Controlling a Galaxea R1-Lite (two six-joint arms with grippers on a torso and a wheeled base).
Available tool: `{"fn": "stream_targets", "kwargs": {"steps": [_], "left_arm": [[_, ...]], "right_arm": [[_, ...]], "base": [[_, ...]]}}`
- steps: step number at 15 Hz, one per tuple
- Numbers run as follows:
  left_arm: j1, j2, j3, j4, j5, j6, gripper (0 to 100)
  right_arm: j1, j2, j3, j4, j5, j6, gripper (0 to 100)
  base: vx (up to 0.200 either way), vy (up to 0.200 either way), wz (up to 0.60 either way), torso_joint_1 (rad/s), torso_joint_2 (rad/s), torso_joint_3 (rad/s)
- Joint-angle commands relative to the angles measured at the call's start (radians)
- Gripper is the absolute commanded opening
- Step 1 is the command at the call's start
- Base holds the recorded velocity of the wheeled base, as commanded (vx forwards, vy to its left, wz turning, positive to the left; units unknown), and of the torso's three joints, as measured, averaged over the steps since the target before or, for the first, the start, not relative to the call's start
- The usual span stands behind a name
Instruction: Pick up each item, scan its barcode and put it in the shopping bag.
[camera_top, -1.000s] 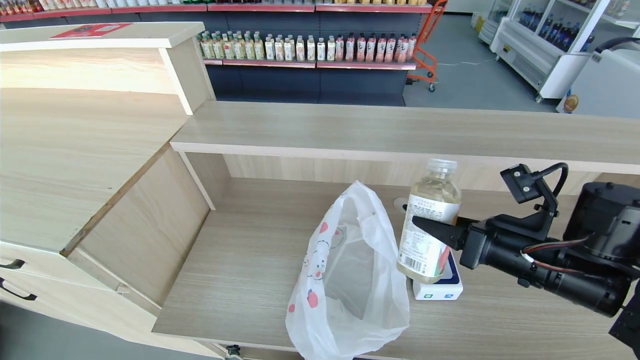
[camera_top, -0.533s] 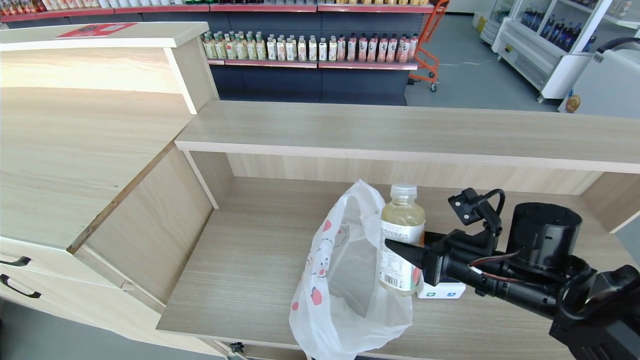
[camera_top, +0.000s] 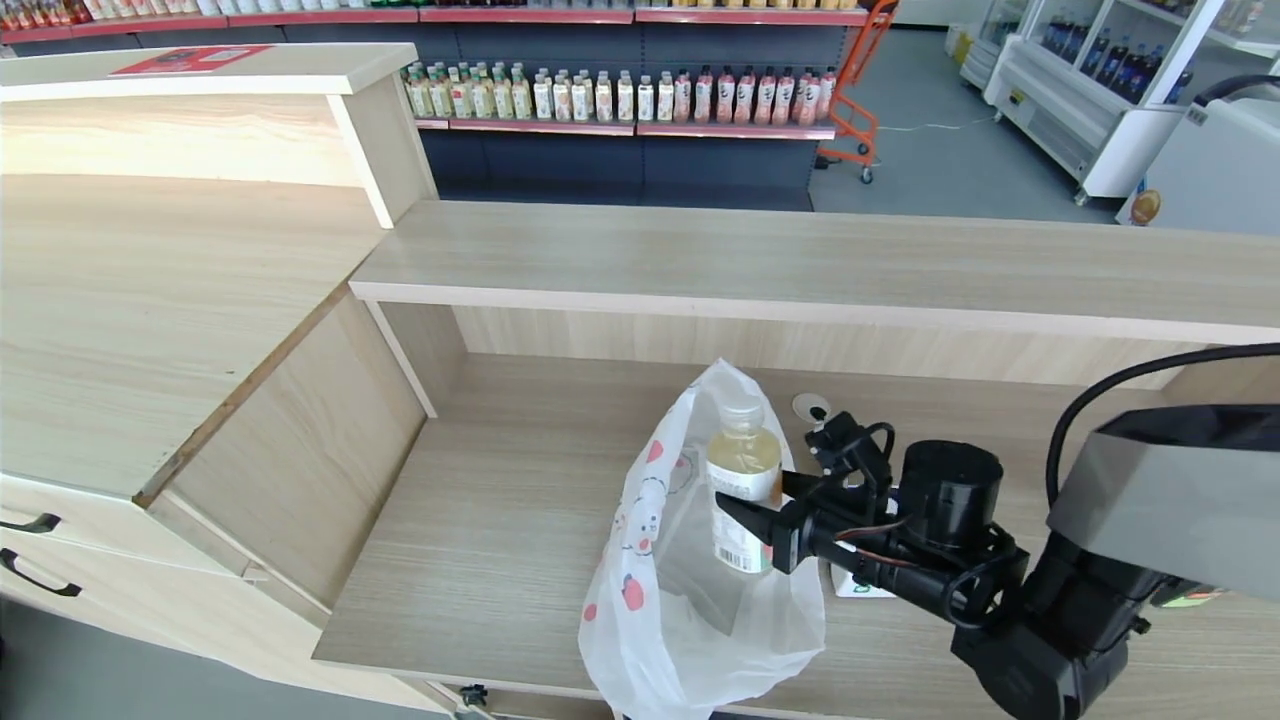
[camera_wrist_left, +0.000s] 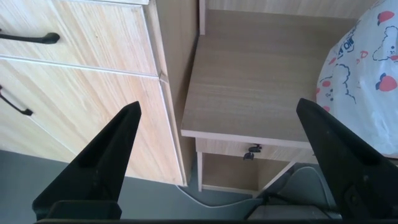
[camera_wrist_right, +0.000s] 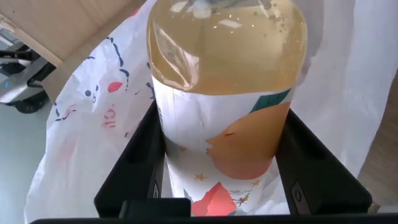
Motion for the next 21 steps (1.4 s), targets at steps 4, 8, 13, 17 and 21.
{"fn": "stream_targets", "kwargs": {"steps": [4,8,13,17,21], "left_arm": [[0.0,0.0,0.0,0.0,0.0,-0.001,100],[0.0,0.0,0.0,0.0,0.0,-0.001,100],[0.0,0.0,0.0,0.0,0.0,-0.001,100],[0.0,0.0,0.0,0.0,0.0,-0.001,100],[0.0,0.0,0.0,0.0,0.0,-0.001,100]], "right_arm": [[0.004,0.255,-0.269,-0.016,0.0,-0.067,0],[0.01,0.371,-0.464,-0.007,0.003,-0.136,0],[0.01,0.436,-0.553,-0.019,0.005,-0.204,0],[0.001,0.436,-0.53,-0.034,0.003,-0.21,0],[0.01,0.342,-0.427,-0.024,0.002,-0.072,100]], "base": [[0.0,0.0,0.0,0.0,0.0,0.0],[0.0,0.0,0.0,0.0,0.0,0.0],[0.0,0.0,0.0,0.0,0.0,0.0],[0.0,0.0,0.0,0.0,0.0,0.0],[0.0,0.0,0.0,0.0,0.0,0.0]]}}
